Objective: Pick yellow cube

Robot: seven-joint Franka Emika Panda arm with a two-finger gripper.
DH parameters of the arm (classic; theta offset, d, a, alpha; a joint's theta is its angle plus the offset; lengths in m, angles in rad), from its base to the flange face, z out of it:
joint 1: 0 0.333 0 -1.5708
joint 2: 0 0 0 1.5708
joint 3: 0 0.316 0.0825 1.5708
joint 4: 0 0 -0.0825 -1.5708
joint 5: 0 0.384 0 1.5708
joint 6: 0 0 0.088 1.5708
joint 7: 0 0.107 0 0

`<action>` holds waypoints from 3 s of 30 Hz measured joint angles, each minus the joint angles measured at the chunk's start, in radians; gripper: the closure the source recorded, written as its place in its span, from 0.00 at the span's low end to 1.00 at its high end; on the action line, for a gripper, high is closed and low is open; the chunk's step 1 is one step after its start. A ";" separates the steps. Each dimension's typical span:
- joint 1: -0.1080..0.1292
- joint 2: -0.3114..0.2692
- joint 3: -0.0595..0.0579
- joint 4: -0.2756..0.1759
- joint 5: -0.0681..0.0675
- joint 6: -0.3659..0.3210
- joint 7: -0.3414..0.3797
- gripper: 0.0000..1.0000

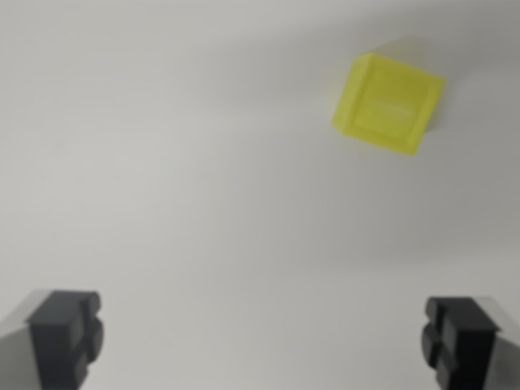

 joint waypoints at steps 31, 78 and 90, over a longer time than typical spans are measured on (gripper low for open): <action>-0.038 0.112 0.000 0.021 0.000 0.082 0.054 0.00; -0.092 0.304 0.000 0.103 0.000 0.180 0.137 0.00; -0.105 0.357 0.000 0.133 0.000 0.199 0.159 0.00</action>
